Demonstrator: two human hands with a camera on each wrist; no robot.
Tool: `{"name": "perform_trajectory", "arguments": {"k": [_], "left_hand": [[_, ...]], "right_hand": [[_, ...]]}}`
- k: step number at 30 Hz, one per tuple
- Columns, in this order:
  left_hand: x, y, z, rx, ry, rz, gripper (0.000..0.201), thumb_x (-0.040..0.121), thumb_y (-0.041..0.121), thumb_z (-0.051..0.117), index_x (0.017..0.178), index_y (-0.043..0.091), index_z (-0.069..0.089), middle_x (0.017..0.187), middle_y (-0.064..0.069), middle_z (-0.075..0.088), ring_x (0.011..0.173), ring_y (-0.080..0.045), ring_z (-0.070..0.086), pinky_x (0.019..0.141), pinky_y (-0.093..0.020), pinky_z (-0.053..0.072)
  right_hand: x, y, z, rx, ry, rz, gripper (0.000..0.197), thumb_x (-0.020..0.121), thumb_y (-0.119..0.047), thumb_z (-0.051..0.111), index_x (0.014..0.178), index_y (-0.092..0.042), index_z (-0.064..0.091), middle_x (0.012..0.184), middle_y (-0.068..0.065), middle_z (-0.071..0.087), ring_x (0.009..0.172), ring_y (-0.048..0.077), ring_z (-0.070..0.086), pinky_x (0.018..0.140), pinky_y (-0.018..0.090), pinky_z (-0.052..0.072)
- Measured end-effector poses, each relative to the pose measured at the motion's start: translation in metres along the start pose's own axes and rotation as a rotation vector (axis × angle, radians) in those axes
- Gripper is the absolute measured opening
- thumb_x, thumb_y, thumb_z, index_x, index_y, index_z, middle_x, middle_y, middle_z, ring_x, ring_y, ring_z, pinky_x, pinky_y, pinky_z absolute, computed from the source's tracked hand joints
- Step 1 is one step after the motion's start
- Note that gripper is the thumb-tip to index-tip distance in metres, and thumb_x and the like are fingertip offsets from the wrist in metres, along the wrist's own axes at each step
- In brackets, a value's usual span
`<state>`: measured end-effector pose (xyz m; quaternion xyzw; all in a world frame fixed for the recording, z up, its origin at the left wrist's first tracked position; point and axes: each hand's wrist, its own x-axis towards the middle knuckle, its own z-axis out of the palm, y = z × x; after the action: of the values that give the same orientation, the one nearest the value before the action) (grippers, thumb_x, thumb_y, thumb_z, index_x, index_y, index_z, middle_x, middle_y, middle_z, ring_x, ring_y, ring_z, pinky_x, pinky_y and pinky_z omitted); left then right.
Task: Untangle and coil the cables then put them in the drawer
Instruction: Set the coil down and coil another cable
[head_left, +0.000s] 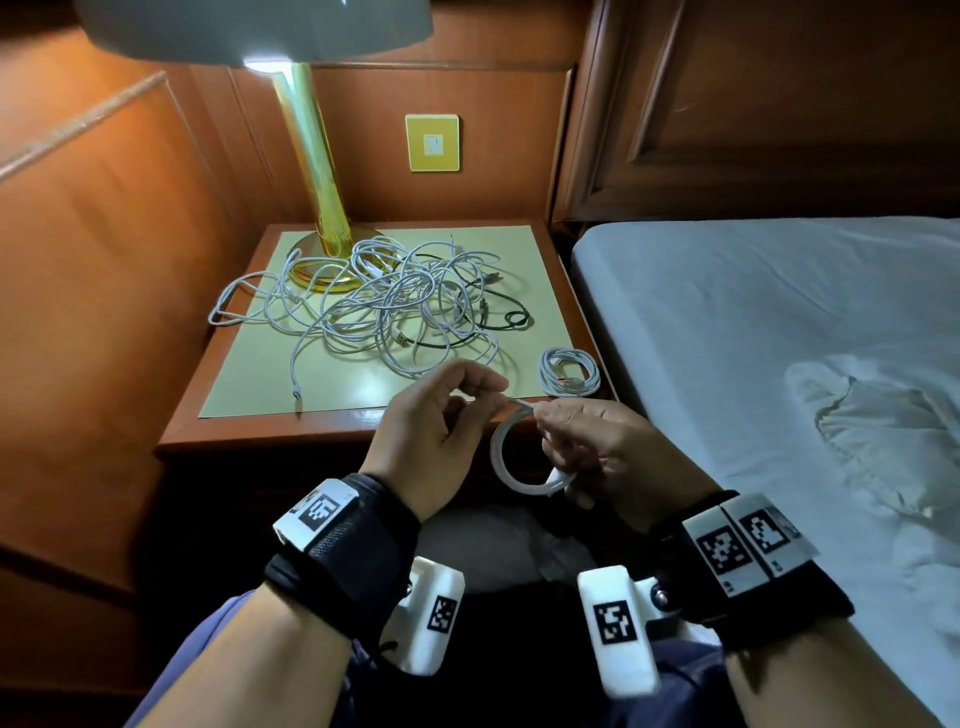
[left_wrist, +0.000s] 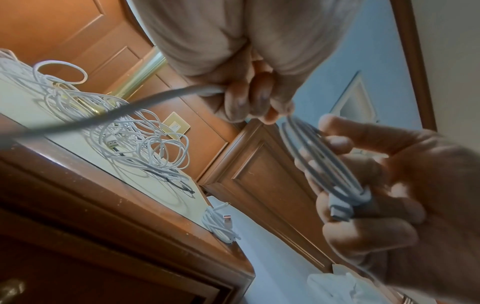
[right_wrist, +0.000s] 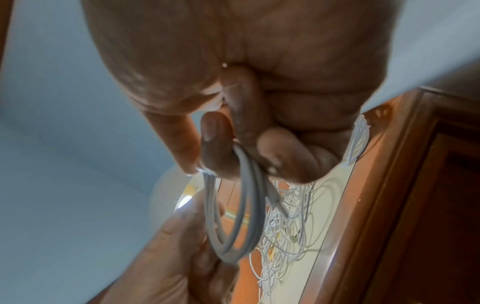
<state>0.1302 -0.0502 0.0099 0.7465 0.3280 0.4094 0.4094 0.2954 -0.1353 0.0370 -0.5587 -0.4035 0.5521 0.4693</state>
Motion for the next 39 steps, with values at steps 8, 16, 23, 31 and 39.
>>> {"name": "perform_trajectory", "arguments": {"k": [8,16,23,31,39], "left_hand": [[0.002,-0.003,-0.003,0.039,0.019,-0.049,0.006,0.087,0.030,0.067,0.089,0.025,0.064,0.076,0.005,0.068,0.067,-0.016,0.063,0.067,-0.034,0.054],[0.007,-0.008,-0.029,0.242,0.217,-0.153,0.021,0.080,0.040,0.079,0.070,0.024,0.071,0.062,0.011,0.064,0.054,-0.004,0.053,0.056,-0.018,0.044],[0.004,-0.009,-0.023,0.299,0.153,-0.214,0.011,0.086,0.019,0.075,0.082,0.029,0.076,0.082,0.015,0.070,0.068,0.009,0.059,0.068,-0.004,0.045],[-0.007,0.002,-0.003,0.354,-0.232,0.065,0.007,0.082,0.022,0.080,0.085,0.028,0.080,0.078,0.018,0.060,0.074,0.001,0.058,0.067,-0.004,0.037],[-0.007,0.005,-0.009,0.235,-0.128,0.205,0.006,0.083,0.016,0.079,0.086,0.021,0.079,0.082,0.011,0.064,0.074,-0.005,0.063,0.071,-0.013,0.048]], "right_hand": [[-0.002,-0.008,-0.002,0.231,0.134,0.000,0.038,0.102,-0.032,0.045,0.066,-0.019,0.040,0.054,-0.005,0.032,0.046,0.012,0.027,0.046,0.028,0.023],[0.002,-0.006,-0.012,0.355,0.475,-0.189,0.040,0.104,-0.031,0.042,0.066,-0.021,0.036,0.052,-0.006,0.027,0.038,0.007,0.024,0.050,0.027,0.024],[0.009,0.003,-0.004,0.323,0.506,-0.294,0.041,0.105,-0.031,0.046,0.066,-0.016,0.047,0.055,0.000,0.041,0.042,0.012,0.028,0.050,0.029,0.029],[0.002,0.018,0.007,-0.532,0.505,-0.551,0.028,0.097,-0.032,0.061,0.075,-0.015,0.061,0.068,-0.010,0.068,0.063,0.005,0.064,0.058,0.012,0.045],[0.006,0.022,0.005,-0.622,0.379,-0.341,0.032,0.099,-0.039,0.055,0.073,-0.021,0.052,0.066,-0.009,0.070,0.064,0.002,0.065,0.067,0.023,0.051]]}}
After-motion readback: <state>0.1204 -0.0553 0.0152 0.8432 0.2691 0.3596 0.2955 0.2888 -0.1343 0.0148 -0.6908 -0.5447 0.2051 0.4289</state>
